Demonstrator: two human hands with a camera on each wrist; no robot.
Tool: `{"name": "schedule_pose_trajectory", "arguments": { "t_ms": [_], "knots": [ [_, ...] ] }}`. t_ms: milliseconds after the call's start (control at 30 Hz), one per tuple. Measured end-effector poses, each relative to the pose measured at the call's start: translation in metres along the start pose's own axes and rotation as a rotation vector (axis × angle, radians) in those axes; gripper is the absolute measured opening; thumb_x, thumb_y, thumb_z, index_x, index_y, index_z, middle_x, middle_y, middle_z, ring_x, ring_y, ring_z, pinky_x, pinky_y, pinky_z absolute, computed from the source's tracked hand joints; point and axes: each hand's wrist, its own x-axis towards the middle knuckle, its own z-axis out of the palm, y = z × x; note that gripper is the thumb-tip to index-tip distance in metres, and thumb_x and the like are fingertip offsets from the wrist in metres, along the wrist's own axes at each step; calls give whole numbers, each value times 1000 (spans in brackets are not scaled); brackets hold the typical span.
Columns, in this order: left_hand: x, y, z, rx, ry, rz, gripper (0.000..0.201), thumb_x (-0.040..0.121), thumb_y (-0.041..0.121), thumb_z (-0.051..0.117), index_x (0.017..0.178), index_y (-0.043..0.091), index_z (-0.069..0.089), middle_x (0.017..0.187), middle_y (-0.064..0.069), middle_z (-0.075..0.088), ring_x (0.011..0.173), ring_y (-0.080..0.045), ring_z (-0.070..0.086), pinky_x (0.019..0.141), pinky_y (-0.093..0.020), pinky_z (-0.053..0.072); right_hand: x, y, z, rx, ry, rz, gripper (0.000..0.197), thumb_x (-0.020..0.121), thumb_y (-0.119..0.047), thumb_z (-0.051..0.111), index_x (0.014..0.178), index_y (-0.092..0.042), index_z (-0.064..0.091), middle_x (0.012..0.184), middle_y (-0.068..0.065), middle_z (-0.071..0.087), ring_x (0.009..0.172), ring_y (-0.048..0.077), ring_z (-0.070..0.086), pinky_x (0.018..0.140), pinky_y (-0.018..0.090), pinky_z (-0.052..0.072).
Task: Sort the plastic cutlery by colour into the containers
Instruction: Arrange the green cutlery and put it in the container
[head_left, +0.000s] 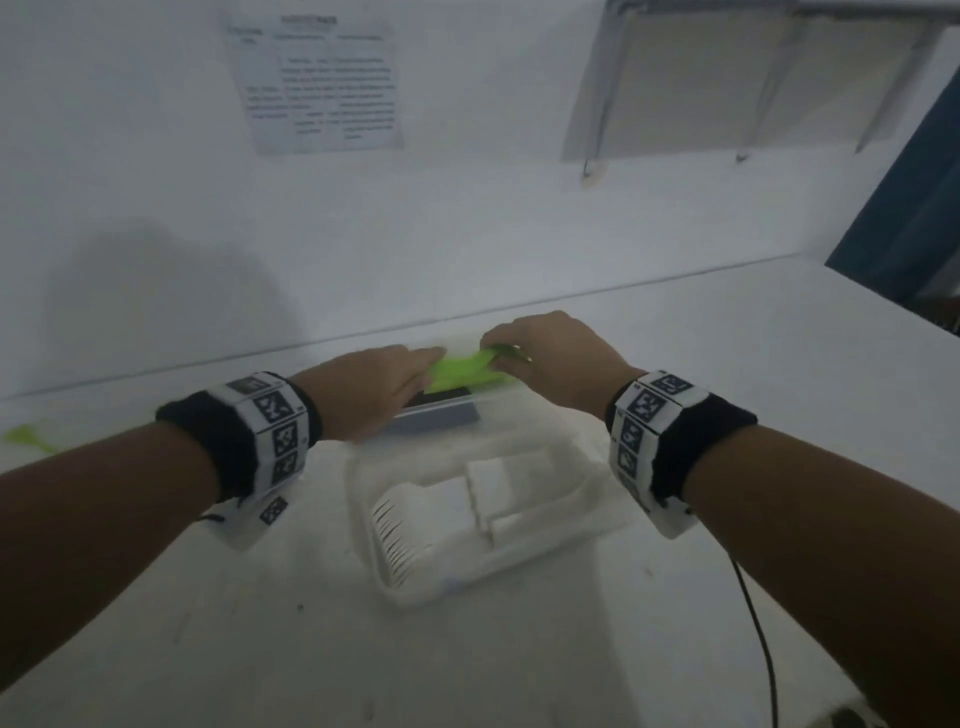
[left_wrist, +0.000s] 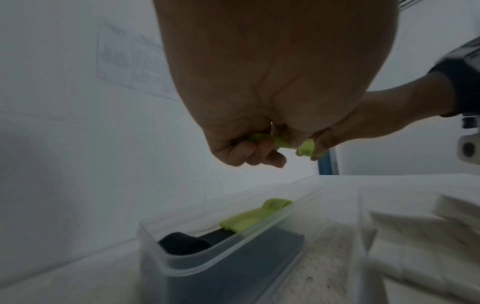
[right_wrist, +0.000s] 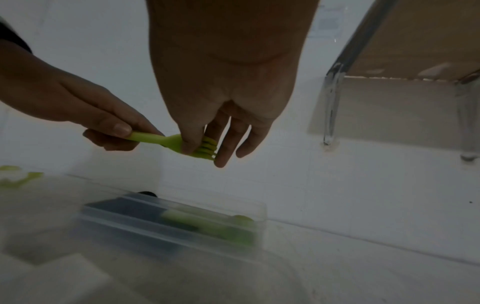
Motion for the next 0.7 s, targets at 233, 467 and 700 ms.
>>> {"name": "schedule_pose_trajectory", "arguments": {
  "t_ms": [233, 467, 700],
  "knots": [
    [64, 16, 25, 69, 46, -96, 30, 108, 35, 39, 132, 17, 43, 114, -9, 63, 93, -29, 61, 86, -43, 49, 39, 70, 3, 10, -164, 6, 26, 100, -35, 60, 122, -30, 71, 117, -6, 70, 105, 18, 62, 89, 31, 46],
    [88, -2, 52, 149, -13, -71, 28, 104, 35, 51, 121, 14, 56, 111, -10, 58, 98, -33, 57, 85, -47, 48, 60, 88, 25, -69, -359, -35, 31, 94, -40, 68, 122, -27, 73, 119, -2, 70, 109, 23, 63, 94, 36, 51],
    [107, -4, 48, 128, -78, -94, 26, 97, 37, 65, 116, 20, 67, 109, -6, 58, 99, -29, 60, 87, -40, 49, 72, 99, 43, -52, -337, -36, 28, 87, -38, 73, 108, -26, 58, 103, -3, 68, 91, 25, 59, 73, 33, 43]
  ]
}}
